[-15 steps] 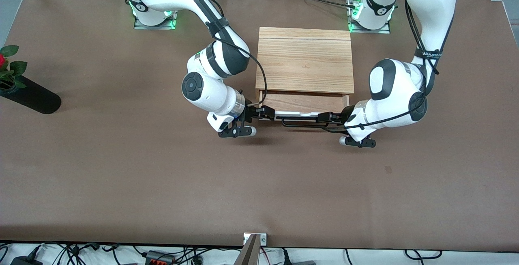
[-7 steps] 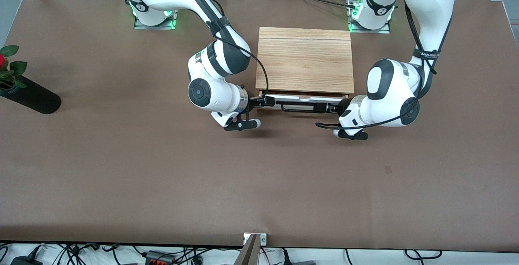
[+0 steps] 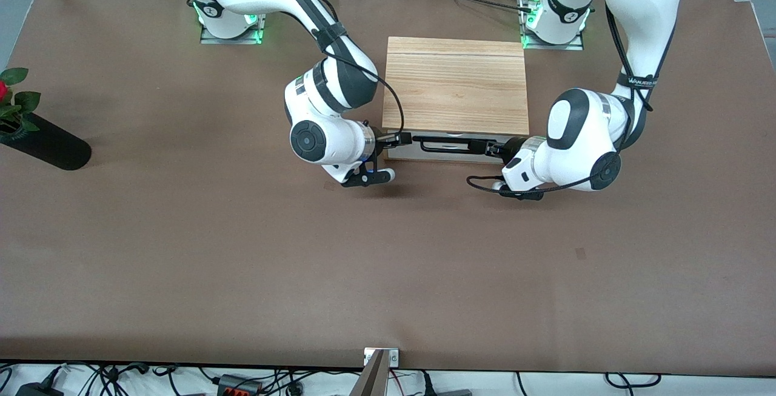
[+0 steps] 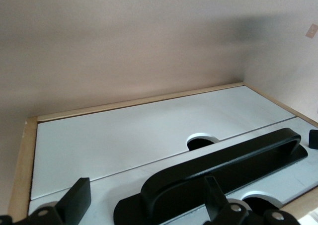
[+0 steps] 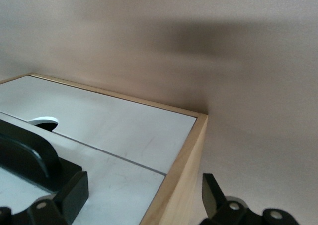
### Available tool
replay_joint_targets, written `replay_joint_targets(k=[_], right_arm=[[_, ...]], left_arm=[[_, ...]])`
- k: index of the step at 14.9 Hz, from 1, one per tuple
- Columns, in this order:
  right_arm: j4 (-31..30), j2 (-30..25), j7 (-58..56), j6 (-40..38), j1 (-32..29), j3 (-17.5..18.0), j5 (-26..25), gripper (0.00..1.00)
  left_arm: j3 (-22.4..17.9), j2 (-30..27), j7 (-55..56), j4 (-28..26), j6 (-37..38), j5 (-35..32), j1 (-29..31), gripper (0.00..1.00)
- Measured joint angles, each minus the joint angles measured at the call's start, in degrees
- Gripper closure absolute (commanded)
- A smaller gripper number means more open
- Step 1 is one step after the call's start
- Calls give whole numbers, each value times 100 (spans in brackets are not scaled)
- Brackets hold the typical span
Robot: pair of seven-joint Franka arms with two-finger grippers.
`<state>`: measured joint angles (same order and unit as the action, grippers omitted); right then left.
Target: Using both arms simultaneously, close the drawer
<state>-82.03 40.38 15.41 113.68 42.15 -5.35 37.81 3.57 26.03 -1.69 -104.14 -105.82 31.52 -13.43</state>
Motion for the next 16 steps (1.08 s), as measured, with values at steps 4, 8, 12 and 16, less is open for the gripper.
replay_joint_targets(k=[4, 8, 12, 16], right_arm=[[8, 51, 0, 29, -10, -105, -110, 0], [412, 57, 1, 95, -136, -661, -142, 0], [824, 43, 37, -347, -164, -1577, -372, 0], [1432, -28, 47, -1632, -186, -2735, -552, 0]], left_arm=[[0, -7, 3, 111, 181, 5, 29, 0], [-22, -67, 9, 829, 1011, 7, 279, 0], [-64, -132, 3, 1803, 1410, -563, 566, 0], [-68, -177, 4, 2530, 1513, -2117, 592, 0]])
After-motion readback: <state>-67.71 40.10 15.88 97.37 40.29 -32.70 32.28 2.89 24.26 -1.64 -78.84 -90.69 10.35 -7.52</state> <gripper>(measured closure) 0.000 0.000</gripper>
